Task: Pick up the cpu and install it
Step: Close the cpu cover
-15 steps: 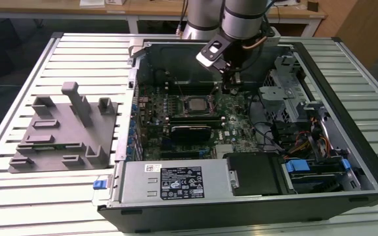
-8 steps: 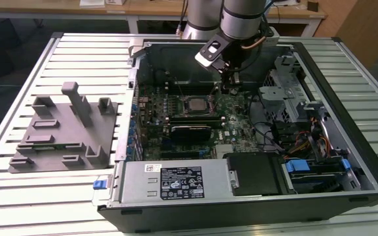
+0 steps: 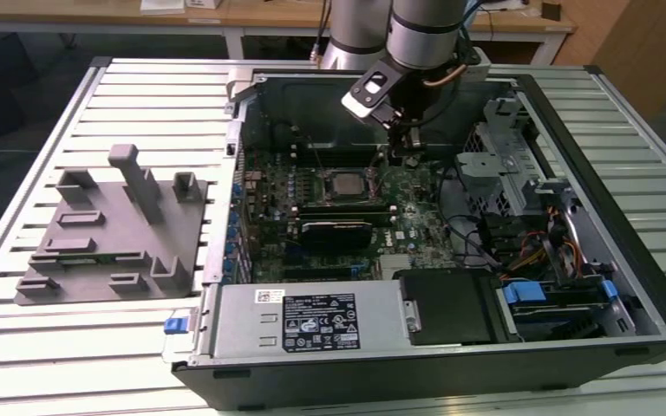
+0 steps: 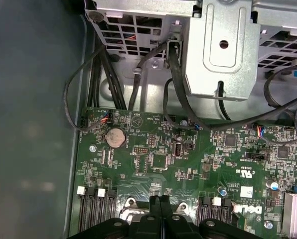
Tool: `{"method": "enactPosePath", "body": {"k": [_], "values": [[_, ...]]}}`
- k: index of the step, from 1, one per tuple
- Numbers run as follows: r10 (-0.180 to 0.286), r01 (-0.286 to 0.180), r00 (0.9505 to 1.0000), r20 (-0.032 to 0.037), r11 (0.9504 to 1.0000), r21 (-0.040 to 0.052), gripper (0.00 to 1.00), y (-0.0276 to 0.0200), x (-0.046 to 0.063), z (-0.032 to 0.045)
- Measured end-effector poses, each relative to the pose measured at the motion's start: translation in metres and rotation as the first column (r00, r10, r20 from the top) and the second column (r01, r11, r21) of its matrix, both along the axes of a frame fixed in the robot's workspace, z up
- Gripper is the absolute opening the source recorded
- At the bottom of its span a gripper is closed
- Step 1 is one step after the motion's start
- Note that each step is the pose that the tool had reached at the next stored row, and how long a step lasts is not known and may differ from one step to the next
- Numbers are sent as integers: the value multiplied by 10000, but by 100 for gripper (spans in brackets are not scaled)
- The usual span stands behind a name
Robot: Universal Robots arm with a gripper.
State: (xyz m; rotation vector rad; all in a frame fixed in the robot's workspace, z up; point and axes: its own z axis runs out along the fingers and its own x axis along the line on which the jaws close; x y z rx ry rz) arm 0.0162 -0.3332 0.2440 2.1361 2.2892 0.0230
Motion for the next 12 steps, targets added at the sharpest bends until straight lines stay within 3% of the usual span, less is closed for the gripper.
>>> {"method": "enactPosePath", "body": {"k": [12], "values": [[0, 0, 10000, 0, 10000, 0, 11, 1, -87, -23]]}}
